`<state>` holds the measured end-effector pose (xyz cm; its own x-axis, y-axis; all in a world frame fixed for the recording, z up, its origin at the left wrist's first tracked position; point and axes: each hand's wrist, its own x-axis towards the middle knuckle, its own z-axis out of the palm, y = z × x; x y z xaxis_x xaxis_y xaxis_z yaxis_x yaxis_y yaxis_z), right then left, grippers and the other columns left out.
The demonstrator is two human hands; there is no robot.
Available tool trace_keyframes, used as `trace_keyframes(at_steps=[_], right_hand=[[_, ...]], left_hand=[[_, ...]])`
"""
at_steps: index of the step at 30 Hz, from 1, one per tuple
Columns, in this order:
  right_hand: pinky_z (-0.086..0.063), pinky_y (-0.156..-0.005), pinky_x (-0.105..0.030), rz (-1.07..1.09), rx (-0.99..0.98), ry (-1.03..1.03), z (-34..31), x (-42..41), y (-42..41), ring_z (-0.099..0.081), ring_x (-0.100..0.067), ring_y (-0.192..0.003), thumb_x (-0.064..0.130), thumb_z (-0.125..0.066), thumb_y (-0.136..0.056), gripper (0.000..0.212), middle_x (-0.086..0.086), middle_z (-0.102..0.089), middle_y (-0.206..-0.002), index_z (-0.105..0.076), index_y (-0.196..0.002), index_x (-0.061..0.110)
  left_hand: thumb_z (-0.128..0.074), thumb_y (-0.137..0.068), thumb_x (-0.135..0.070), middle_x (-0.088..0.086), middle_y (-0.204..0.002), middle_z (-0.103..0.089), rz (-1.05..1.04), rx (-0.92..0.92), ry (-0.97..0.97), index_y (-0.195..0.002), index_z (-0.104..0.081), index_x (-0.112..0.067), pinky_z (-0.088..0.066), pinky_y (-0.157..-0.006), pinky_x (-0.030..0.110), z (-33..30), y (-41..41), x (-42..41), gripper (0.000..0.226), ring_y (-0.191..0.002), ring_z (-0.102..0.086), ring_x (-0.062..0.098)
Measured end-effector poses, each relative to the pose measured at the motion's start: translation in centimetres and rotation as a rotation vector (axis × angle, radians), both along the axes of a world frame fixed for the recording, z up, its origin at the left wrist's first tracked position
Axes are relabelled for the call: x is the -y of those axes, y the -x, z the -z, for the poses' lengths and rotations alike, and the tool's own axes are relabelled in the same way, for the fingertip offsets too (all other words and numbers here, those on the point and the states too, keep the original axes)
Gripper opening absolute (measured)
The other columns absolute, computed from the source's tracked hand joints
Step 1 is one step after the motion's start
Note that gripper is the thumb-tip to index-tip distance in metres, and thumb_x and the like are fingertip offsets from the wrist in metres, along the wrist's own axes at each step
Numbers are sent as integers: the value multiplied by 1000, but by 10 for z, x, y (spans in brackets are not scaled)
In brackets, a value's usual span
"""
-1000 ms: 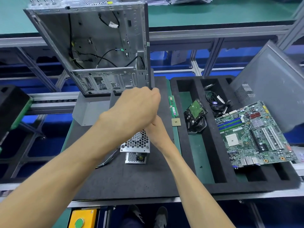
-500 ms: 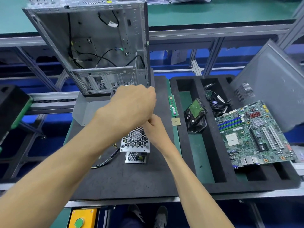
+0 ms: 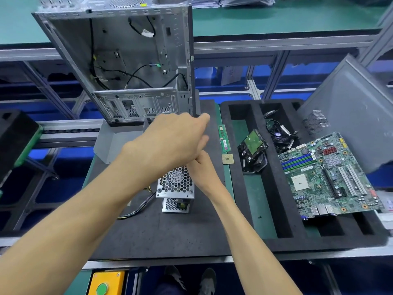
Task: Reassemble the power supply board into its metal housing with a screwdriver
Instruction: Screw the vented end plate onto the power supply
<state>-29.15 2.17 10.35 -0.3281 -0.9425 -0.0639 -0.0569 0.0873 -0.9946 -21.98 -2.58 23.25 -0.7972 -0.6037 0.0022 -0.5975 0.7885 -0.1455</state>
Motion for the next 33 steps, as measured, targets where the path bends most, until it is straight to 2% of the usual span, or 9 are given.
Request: trace_keyframes(at_steps=[2, 5, 9, 13, 18, 21, 25, 30, 33], right_hand=[[-17, -51, -25, -19, 12, -9, 3, 1, -1, -20, -10, -56, 9, -47, -104, 41, 1, -27, -58, -30, -67, 13], [-15, -52, -26, -18, -11, -14, 4, 2, -2, -18, -7, -55, 1, -47, -101, 45, 8, -25, -54, -26, -64, 17], [-19, -58, -33, -15, 12, -10, 3, 1, 2, -25, -20, -64, 1, -47, -101, 39, -8, -32, -62, -36, -64, -2], [-23, -64, -38, -19, 35, 8, 9, 2, 5, -28, -23, -72, 3, -50, -102, 32, -12, -40, -71, -46, -77, -16], [-26, -51, -19, -52, 9, 45, 14, 1, 5, -32, -3, -53, 15, -58, -103, 34, 17, -40, -53, -44, -72, 17], [-45, -71, -13, -93, -44, 64, 14, -1, 3, -60, -3, -76, 13, -64, -99, 7, 11, -67, -83, -61, -97, 18], [-47, -93, -23, -164, -99, 134, 7, -11, 9, -63, -10, -103, 0, -54, -93, 28, 1, -67, -109, -65, -114, 15], [-34, -69, -23, -183, -239, 192, -6, -29, 20, -43, -11, -77, 29, -68, -92, 21, -2, -49, -90, -78, -105, 17], [-34, -64, -28, -237, -234, 159, -16, -37, 21, -46, -23, -68, 34, -71, -91, 18, -17, -61, -83, -81, -92, 19]], left_hand=[[-39, -103, -36, -1, -69, -37, -71, 15, 44, -96, -43, -19, -32, -62, 37, 0, -1, 2, 19, -71, -44, 31], [-45, -99, -19, -2, -67, -36, -39, 1, 1, -103, -47, -19, -26, -52, 32, 6, -2, 2, 5, -56, -40, 24], [-50, -96, -16, -8, -77, -37, 95, 21, -189, -106, -48, -27, -36, -66, 35, 3, -1, 8, 15, -79, -49, 24], [-47, -96, -22, -5, -93, -51, 126, -21, -153, -111, -49, -27, -36, -67, 35, 2, -1, 9, 16, -91, -56, 25], [-57, -94, -35, 4, -89, -62, 22, -178, -139, -98, -52, -20, -46, -68, 38, 1, -11, 9, 16, -86, -60, 33], [-64, -90, -37, 2, -81, -64, 28, -306, -193, -90, -59, -19, -52, -74, 42, -9, -23, 7, 19, -82, -60, 30], [-65, -87, -44, -7, -62, -56, -7, -501, -254, -79, -61, -19, -38, -59, 30, -20, -47, 4, 26, -61, -51, 8], [-69, -87, -43, -8, -50, -48, -94, -555, -412, -68, -58, -22, -37, -50, 14, -19, -68, 3, 31, -52, -44, 5], [-73, -87, -39, -6, -51, -54, -118, -558, -439, -68, -60, -19, -36, -48, 12, -13, -69, 6, 31, -50, -45, 6]])
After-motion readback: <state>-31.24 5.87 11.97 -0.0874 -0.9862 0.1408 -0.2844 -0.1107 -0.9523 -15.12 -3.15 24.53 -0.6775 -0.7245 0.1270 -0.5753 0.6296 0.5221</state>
